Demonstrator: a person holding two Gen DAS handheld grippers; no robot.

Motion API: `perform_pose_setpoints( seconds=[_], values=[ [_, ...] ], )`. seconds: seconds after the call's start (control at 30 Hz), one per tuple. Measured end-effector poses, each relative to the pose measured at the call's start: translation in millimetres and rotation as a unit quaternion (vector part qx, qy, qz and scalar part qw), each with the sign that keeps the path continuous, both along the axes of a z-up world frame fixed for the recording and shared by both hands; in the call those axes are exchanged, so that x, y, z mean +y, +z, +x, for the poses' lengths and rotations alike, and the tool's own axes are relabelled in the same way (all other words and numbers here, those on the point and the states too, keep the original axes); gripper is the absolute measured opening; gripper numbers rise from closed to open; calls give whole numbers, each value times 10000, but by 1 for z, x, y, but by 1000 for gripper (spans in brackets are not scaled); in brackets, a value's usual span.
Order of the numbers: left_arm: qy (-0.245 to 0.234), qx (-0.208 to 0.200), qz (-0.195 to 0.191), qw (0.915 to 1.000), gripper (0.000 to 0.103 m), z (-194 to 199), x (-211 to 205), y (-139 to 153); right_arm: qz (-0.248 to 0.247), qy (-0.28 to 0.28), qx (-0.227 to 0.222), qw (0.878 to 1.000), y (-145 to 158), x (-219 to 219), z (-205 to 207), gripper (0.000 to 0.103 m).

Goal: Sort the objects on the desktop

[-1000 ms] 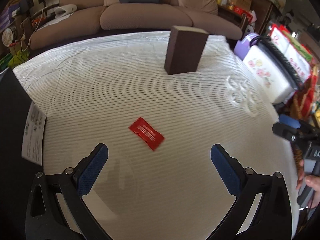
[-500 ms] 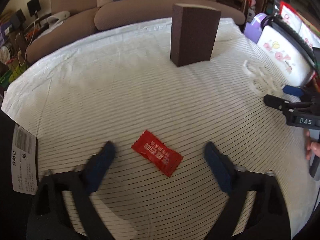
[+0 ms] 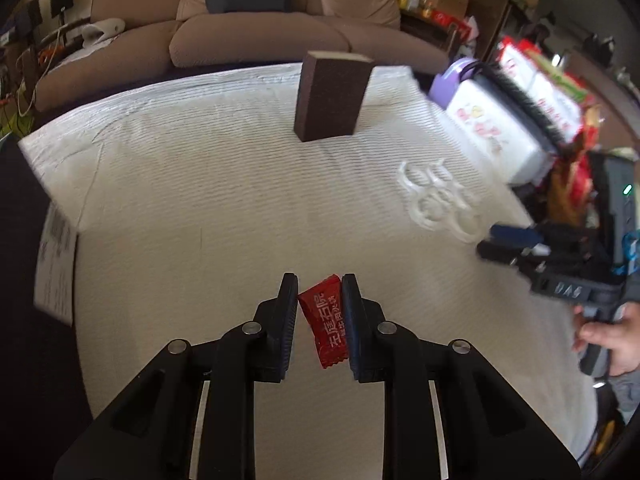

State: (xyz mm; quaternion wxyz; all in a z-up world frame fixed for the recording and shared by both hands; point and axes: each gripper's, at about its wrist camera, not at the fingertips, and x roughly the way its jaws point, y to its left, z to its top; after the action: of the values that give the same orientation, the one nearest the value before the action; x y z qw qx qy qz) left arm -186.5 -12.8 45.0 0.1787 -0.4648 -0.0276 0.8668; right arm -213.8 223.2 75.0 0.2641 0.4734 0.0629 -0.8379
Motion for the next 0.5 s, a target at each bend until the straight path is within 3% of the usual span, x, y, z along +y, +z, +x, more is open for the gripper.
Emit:
perform_pose_setpoints(
  seconds=[0.2, 0.5],
  values=[
    [-69, 154, 458, 9988, 20, 85, -26, 44, -270, 460, -187, 9984, 16, 2, 76, 44],
    [88, 150, 1134, 9934, 20, 188, -79, 86, -699, 543, -618, 9942, 30, -1, 136, 45]
  ],
)
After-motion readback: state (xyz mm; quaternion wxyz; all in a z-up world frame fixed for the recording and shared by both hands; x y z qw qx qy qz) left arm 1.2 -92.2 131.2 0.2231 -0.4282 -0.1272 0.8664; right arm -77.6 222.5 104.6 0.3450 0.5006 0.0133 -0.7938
